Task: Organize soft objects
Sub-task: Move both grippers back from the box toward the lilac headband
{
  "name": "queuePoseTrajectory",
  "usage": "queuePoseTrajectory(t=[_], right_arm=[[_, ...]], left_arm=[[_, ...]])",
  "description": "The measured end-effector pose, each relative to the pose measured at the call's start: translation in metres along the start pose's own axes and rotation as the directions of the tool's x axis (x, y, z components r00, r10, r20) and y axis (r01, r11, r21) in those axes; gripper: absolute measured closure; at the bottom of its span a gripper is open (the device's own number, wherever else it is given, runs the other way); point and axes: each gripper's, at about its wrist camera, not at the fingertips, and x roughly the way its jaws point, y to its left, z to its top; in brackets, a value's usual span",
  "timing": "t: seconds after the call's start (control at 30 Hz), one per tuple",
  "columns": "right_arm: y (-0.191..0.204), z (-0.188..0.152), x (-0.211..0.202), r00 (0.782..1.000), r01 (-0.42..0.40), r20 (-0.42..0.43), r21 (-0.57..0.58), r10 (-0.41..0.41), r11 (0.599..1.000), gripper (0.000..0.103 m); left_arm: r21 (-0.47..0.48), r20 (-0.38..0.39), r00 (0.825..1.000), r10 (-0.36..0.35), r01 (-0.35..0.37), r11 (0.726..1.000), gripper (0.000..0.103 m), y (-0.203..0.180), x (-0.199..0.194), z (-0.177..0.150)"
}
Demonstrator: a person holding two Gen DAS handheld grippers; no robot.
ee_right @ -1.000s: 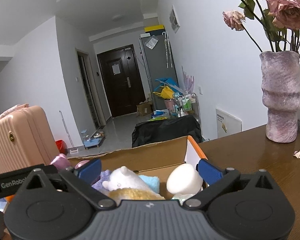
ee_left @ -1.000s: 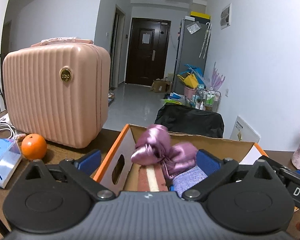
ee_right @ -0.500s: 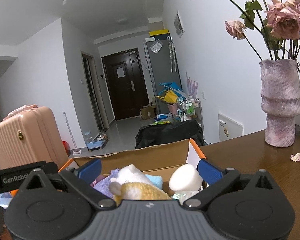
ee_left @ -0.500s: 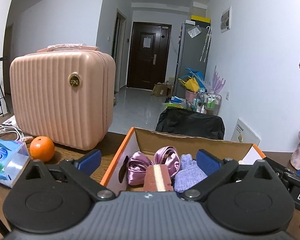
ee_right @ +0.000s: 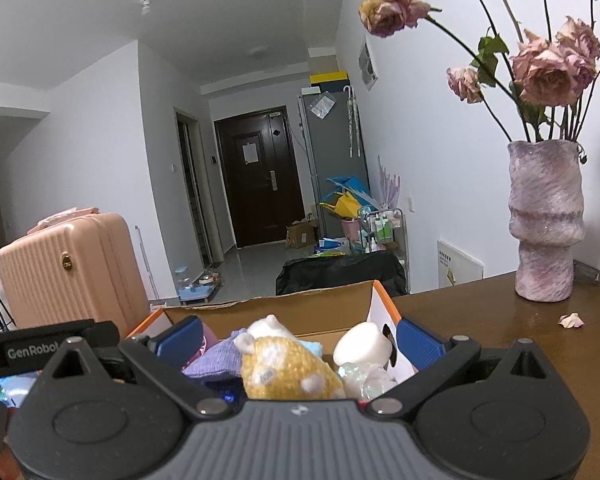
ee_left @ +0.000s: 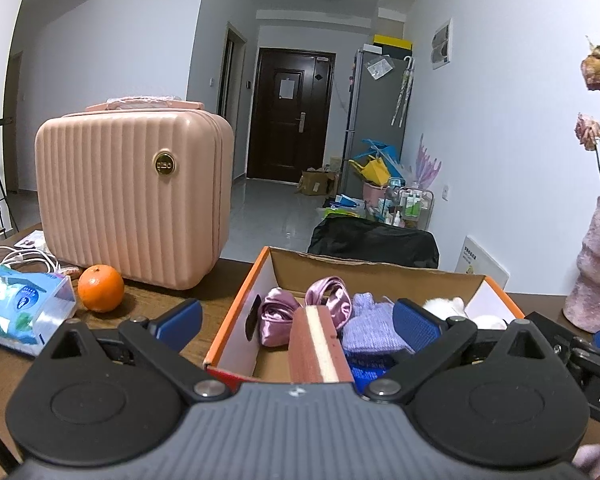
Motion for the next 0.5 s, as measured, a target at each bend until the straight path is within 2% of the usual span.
queuePoseTrajectory(t=[0.5], right_arm=[[-0.014, -0.015, -0.052, 1.0, 0.012, 0.005, -0.062, -0.011, 0.998, 0.0]], left_arm=[[0.03, -0.013, 0.999, -0.029, 0.03, 0.999, 0.0, -0.004, -0.05, -0.02]])
